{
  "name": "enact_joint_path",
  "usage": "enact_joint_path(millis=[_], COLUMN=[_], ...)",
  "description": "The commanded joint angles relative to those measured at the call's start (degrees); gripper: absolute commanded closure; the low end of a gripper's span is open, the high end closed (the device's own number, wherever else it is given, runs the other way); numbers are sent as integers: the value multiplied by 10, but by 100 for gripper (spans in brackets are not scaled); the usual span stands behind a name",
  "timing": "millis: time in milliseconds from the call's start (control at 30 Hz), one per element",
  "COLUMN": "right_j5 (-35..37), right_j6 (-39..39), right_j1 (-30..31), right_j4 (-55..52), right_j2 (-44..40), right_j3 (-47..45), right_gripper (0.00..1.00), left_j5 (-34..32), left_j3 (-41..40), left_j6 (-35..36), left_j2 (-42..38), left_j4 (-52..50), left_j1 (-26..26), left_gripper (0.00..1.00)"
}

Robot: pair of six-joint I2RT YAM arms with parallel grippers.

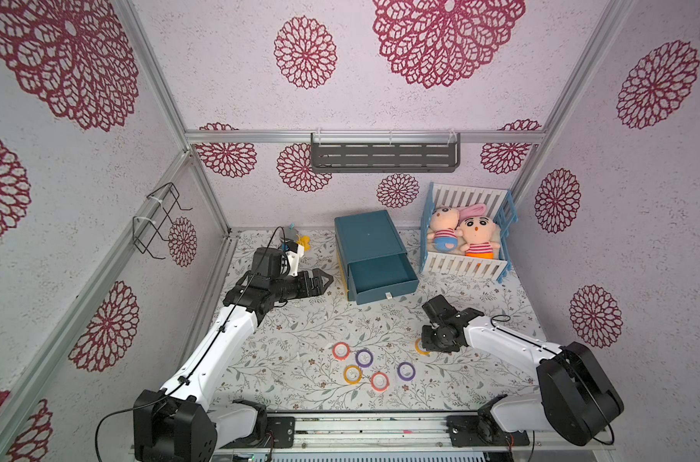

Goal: Place the transparent tape into the drawer according to color
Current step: Pick up the tape at the center of the board.

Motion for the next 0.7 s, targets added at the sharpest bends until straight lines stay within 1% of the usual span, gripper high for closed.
enact_joint_path(millis=[0,367,667], right_j5=[11,1,-10], right_j6=[-20,-26,-27], right_j1=[-6,-7,-8], right_j4=[2,15,37], right_j2=[6,31,52], right_j3=[23,19,-2], right_gripper=[71,71,65], left_j5=[2,0,2], left_j3=[-6,-11,-15], left_j6=[7,14,15], left_j2=[-16,-16,-17], left_j4=[-6,-6,-5], left_j1=[5,6,10], left_gripper=[3,3,3])
